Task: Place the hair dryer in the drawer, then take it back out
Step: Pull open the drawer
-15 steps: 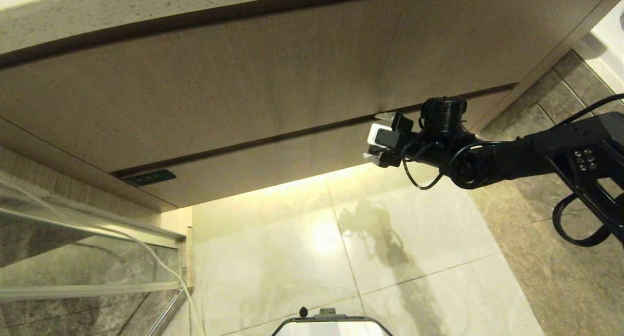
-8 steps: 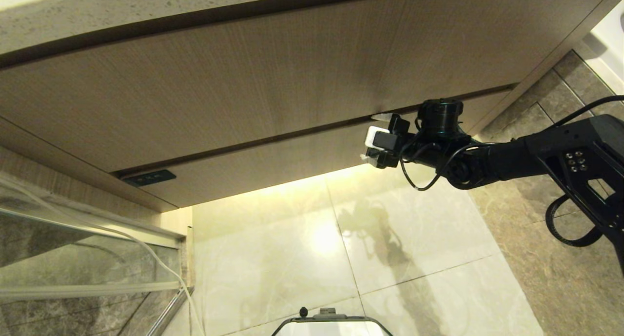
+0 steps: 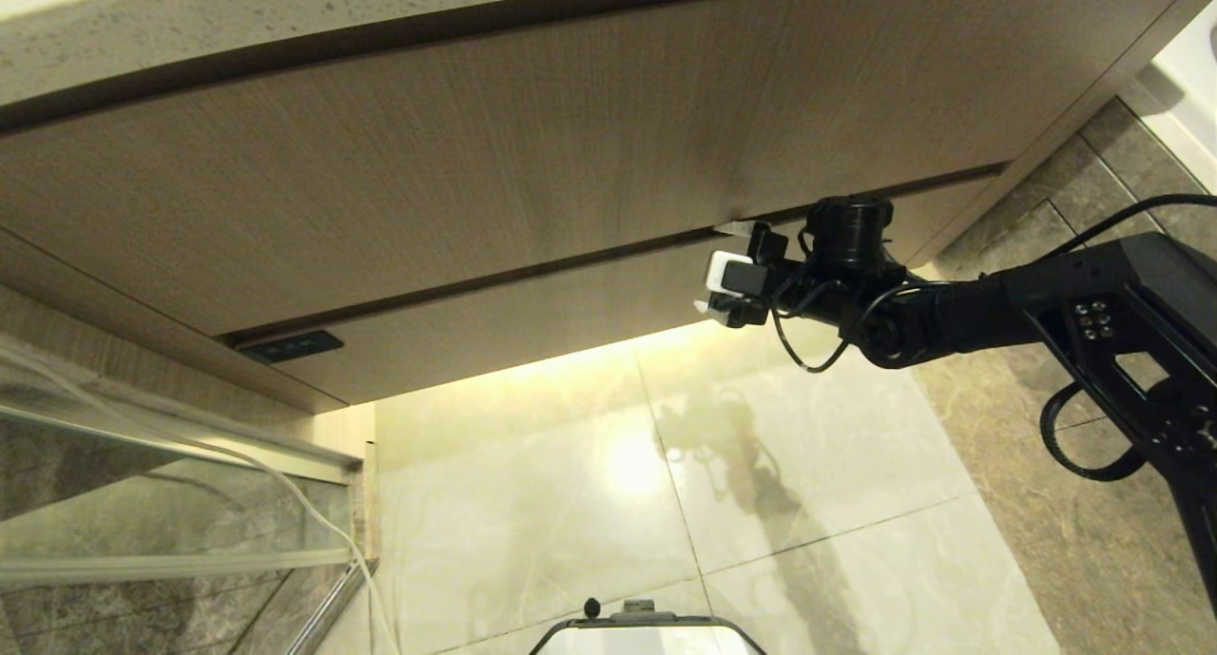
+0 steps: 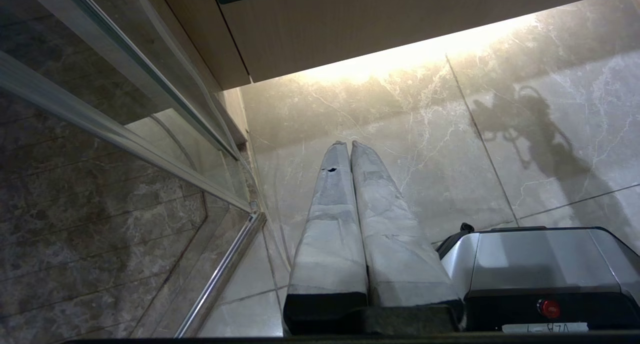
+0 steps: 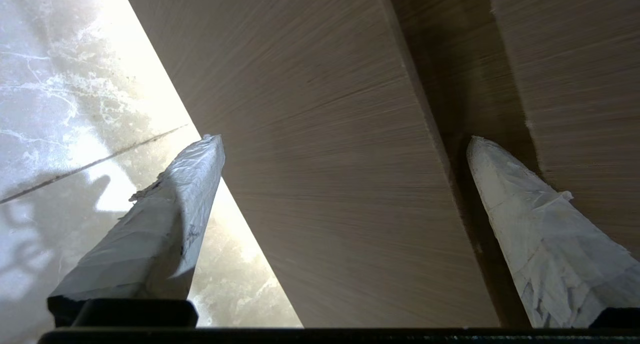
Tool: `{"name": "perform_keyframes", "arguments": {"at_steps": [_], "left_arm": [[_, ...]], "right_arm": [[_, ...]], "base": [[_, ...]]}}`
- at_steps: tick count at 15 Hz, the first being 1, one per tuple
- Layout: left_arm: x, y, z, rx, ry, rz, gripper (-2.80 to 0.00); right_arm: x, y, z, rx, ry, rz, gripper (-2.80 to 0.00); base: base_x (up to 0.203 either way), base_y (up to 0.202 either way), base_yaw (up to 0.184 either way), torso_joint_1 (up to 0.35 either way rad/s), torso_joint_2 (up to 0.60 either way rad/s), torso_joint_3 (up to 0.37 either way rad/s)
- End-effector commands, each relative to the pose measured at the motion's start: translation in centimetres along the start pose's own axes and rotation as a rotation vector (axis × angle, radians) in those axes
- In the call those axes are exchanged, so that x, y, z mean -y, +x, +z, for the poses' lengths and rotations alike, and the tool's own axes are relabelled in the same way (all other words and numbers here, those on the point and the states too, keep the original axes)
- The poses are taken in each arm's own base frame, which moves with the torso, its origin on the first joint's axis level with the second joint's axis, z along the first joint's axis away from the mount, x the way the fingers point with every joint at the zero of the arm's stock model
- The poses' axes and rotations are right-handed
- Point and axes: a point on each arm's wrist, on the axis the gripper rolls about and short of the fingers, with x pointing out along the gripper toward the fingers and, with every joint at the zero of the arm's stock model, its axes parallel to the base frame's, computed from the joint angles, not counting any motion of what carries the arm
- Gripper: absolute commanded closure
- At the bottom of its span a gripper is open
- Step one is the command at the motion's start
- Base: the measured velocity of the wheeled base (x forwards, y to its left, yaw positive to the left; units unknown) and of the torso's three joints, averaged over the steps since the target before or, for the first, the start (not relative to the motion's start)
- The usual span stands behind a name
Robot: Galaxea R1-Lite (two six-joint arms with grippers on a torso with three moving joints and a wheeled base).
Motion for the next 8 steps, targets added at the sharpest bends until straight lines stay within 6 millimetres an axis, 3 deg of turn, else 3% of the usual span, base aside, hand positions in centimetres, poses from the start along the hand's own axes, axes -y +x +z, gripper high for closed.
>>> {"name": "perform_keyframes", "arguments": {"at_steps": [1, 5, 8], "left_arm": [[0.0, 0.0, 0.0, 0.001, 0.0, 0.0, 0.0], [0.0, 0.0, 0.0, 0.001, 0.0, 0.0, 0.0], [0.0, 0.0, 0.0, 0.001, 0.0, 0.0, 0.0]], "right_arm": [[-0.6, 0.6, -0.4, 0.002, -0.006, 0.004, -2.8], [-2.0, 1.2, -1.1, -0.01, 0.006, 0.032, -2.8], [-1.6, 1.0, -2.1, -0.03, 0.01, 0.025, -2.8]], "base": [[0.0, 0.0, 0.0, 0.0, 0.0, 0.0], [0.0, 0.0, 0.0, 0.0, 0.0, 0.0], [0.0, 0.0, 0.0, 0.0, 0.0, 0.0]]}}
